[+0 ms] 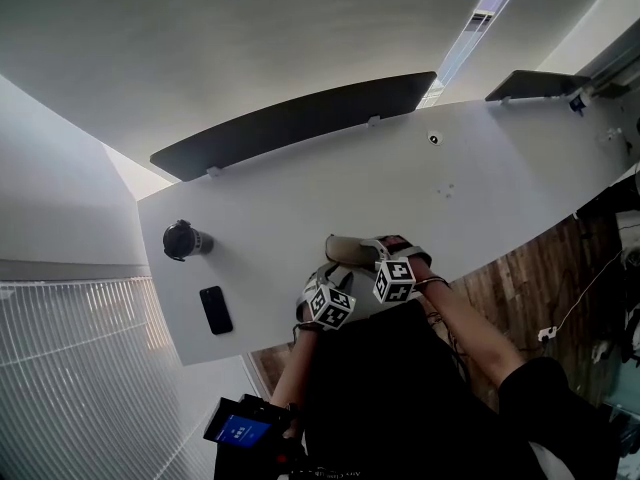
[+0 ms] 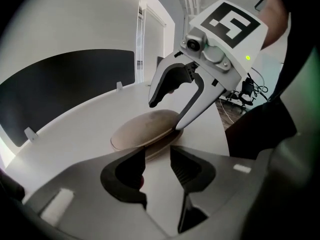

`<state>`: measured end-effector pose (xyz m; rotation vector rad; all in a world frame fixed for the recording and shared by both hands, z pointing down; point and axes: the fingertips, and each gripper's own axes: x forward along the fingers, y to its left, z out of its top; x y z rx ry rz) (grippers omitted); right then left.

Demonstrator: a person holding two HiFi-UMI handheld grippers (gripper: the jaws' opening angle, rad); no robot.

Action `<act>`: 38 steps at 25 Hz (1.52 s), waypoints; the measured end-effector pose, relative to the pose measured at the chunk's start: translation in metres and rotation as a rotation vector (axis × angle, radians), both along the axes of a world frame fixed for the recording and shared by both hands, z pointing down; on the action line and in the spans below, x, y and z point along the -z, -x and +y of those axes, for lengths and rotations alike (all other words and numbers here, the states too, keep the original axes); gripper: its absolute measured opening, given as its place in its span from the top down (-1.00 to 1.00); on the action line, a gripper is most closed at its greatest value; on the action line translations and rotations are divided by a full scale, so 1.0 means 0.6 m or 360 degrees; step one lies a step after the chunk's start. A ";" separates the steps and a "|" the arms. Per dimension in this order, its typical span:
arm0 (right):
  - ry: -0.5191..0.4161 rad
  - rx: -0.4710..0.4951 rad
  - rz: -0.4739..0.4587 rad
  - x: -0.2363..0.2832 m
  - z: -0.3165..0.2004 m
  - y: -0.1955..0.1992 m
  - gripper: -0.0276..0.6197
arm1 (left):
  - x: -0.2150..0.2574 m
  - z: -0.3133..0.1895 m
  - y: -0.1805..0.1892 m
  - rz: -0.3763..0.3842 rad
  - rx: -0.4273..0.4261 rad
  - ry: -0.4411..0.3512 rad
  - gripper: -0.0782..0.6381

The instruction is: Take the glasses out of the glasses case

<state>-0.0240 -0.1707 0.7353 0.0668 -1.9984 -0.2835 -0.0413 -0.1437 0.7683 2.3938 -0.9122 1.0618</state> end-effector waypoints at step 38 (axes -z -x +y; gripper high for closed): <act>-0.0122 -0.0006 0.0044 -0.003 -0.023 0.013 0.17 | -0.029 -0.029 -0.043 0.0120 -0.0150 0.0203 0.33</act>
